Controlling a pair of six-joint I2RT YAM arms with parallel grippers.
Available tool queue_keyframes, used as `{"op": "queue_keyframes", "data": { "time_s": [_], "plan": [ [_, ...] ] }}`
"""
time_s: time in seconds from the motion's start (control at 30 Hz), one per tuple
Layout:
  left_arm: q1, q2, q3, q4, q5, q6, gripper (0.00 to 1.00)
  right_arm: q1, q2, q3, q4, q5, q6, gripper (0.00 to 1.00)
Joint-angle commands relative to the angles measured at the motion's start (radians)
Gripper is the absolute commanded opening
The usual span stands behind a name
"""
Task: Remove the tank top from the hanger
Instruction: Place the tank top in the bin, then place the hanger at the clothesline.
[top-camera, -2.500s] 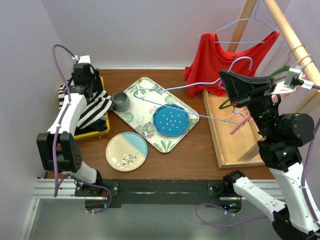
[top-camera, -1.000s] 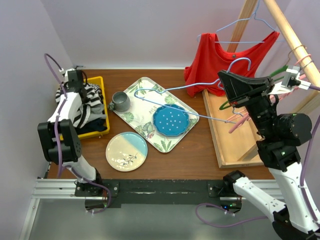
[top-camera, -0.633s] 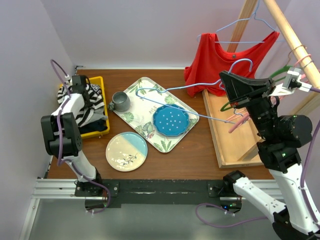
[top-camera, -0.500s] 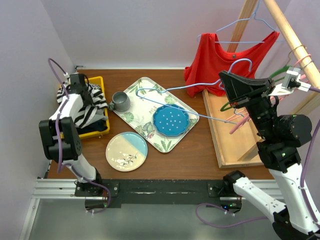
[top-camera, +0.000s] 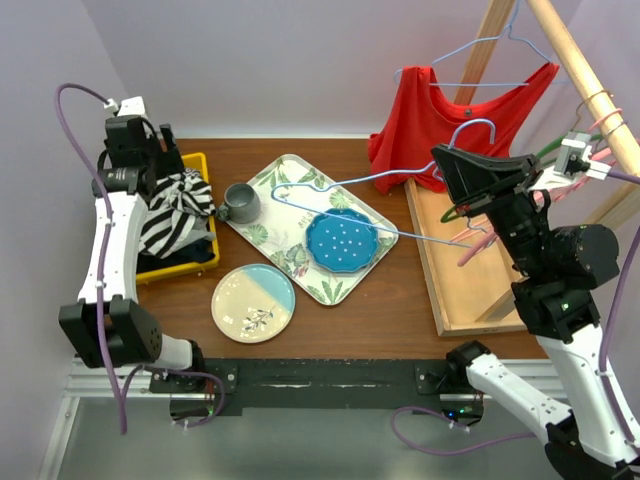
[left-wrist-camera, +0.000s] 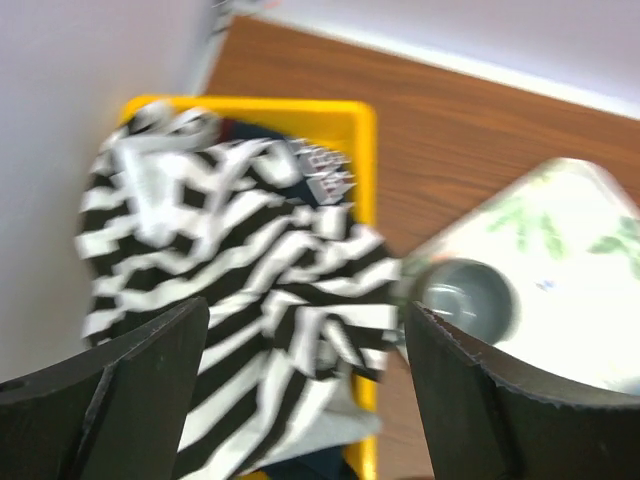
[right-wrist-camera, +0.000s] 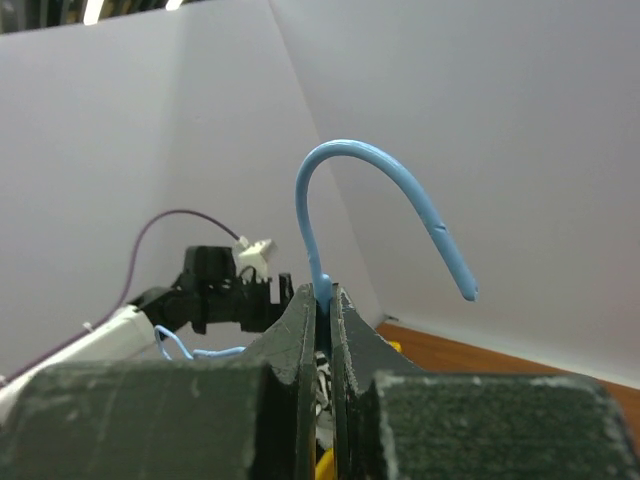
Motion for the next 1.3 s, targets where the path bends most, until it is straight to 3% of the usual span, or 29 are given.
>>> {"op": "queue_keyframes", "data": {
  "time_s": [0.0,0.07,0.23,0.37,0.5,0.6,0.9,1.13,1.27],
  "plan": [
    [-0.015,-0.129,-0.008,0.05,0.425,0.053,0.84,-0.002,0.03,0.008,-0.05,-0.092,-0.104,0.0],
    [-0.018,-0.224,-0.083,0.145,0.534,0.041,0.83,-0.003,0.055,0.016,-0.075,-0.151,-0.149,0.0],
    [-0.023,-0.408,-0.31,0.46,1.012,-0.011,0.82,-0.005,0.11,0.022,-0.126,-0.254,-0.229,0.0],
    [-0.04,-0.496,-0.471,0.744,1.238,-0.21,0.8,-0.002,0.142,0.001,-0.107,-0.282,-0.298,0.0],
    [-0.124,-0.522,-0.493,0.782,1.299,-0.214,0.79,-0.003,0.181,0.024,-0.121,-0.314,-0.33,0.0],
    [-0.251,-0.51,-0.491,0.779,1.325,-0.214,0.78,-0.003,0.194,0.03,-0.12,-0.32,-0.339,0.0],
    [-0.328,-0.497,-0.531,0.725,1.365,-0.154,0.72,-0.003,0.188,0.028,-0.11,-0.268,-0.318,0.0],
    [-0.373,-0.464,-0.534,0.582,1.35,-0.035,0.66,-0.003,0.185,0.027,-0.094,-0.271,-0.293,0.0],
    [-0.389,-0.439,-0.53,0.524,1.367,0.013,0.55,-0.003,0.185,0.034,-0.092,-0.271,-0.281,0.0]
  ]
}}
